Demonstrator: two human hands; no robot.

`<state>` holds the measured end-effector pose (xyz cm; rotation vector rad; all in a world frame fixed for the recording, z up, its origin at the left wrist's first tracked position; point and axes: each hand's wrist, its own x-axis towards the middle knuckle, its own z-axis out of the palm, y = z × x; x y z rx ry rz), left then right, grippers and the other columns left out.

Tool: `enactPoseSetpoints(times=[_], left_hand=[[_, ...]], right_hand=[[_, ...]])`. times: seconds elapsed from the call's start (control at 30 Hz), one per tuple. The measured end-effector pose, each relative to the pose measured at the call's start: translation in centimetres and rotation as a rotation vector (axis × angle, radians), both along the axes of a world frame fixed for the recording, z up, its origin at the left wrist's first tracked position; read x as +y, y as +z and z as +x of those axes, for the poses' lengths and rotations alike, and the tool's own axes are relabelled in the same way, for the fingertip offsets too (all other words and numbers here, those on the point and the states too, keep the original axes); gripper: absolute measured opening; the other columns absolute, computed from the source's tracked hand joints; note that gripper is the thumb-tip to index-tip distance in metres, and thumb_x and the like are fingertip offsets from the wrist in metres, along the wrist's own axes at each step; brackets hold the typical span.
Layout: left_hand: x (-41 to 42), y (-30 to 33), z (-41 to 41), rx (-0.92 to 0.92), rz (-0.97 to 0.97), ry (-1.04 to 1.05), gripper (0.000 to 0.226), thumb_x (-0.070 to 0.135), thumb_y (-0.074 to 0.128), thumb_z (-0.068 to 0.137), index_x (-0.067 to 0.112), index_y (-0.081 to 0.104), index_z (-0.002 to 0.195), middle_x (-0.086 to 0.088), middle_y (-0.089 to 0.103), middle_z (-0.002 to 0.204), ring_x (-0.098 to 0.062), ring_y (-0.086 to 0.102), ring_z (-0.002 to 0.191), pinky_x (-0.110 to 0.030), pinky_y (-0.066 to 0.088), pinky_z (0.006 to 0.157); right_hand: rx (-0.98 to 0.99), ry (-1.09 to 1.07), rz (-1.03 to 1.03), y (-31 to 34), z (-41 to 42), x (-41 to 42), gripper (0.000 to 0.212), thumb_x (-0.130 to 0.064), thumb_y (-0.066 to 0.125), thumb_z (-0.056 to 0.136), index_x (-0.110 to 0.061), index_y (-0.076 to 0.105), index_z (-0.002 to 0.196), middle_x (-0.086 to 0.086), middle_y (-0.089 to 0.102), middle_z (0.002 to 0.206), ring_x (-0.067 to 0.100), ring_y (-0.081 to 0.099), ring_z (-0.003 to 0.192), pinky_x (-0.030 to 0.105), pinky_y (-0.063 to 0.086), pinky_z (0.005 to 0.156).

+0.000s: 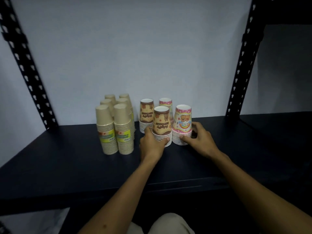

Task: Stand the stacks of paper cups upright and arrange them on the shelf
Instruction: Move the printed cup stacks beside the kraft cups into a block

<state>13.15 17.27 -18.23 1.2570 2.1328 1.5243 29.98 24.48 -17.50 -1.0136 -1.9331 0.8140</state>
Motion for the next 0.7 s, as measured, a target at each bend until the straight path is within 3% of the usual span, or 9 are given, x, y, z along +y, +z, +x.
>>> enactPoseSetpoints(times=[0.2, 0.33, 0.47, 0.6, 0.7], left_hand=[[-1.6, 0.0, -1.8, -0.009, -0.017, 0.099, 0.060, 0.029, 0.080, 0.072, 0.012, 0.052, 0.123, -0.008, 0.063, 0.122, -0.027, 0.060, 0.110, -0.033, 0.048, 0.084], [-1.6, 0.1, -1.8, 0.007, -0.025, 0.107, 0.057, 0.023, 0.075, 0.079, 0.009, 0.048, 0.127, -0.009, 0.058, 0.128, -0.027, 0.055, 0.117, -0.033, 0.045, 0.091], [-1.0, 0.1, -1.9, 0.000, -0.045, 0.079, 0.057, 0.020, 0.070, 0.083, 0.009, 0.042, 0.132, -0.009, 0.054, 0.134, -0.028, 0.052, 0.122, -0.035, 0.043, 0.097], [-0.7, 0.3, -2.1, -0.039, -0.058, 0.082, 0.054, 0.018, 0.069, 0.083, 0.010, 0.037, 0.126, -0.012, 0.056, 0.131, -0.032, 0.056, 0.116, -0.038, 0.047, 0.091], [-0.6, 0.2, -2.1, -0.020, -0.070, 0.096, 0.053, 0.019, 0.069, 0.084, 0.009, 0.037, 0.125, -0.014, 0.056, 0.130, -0.033, 0.056, 0.115, -0.038, 0.047, 0.090]], right_hand=[[0.035, 0.069, -0.069, 0.1, -2.8, -0.7, 0.061, -0.026, 0.077, 0.079, -0.020, 0.047, 0.132, -0.001, 0.059, 0.131, 0.009, 0.058, 0.107, 0.025, 0.048, 0.089], [0.054, 0.057, -0.093, 0.2, -3.6, -0.8, 0.064, -0.023, 0.077, 0.078, -0.017, 0.046, 0.134, 0.002, 0.058, 0.129, 0.014, 0.057, 0.107, 0.031, 0.050, 0.090], [0.077, 0.042, -0.093, -0.1, -3.7, -0.8, 0.064, -0.026, 0.079, 0.077, -0.019, 0.047, 0.132, -0.002, 0.059, 0.123, 0.012, 0.059, 0.104, 0.027, 0.051, 0.085], [0.079, 0.022, -0.062, -0.3, -3.9, -0.9, 0.062, -0.029, 0.079, 0.076, -0.020, 0.048, 0.128, -0.008, 0.058, 0.114, 0.003, 0.058, 0.094, 0.015, 0.047, 0.074], [0.074, 0.037, -0.071, -0.3, -3.8, -0.8, 0.063, -0.026, 0.079, 0.076, -0.020, 0.047, 0.130, -0.008, 0.058, 0.116, 0.005, 0.059, 0.097, 0.017, 0.047, 0.078]])
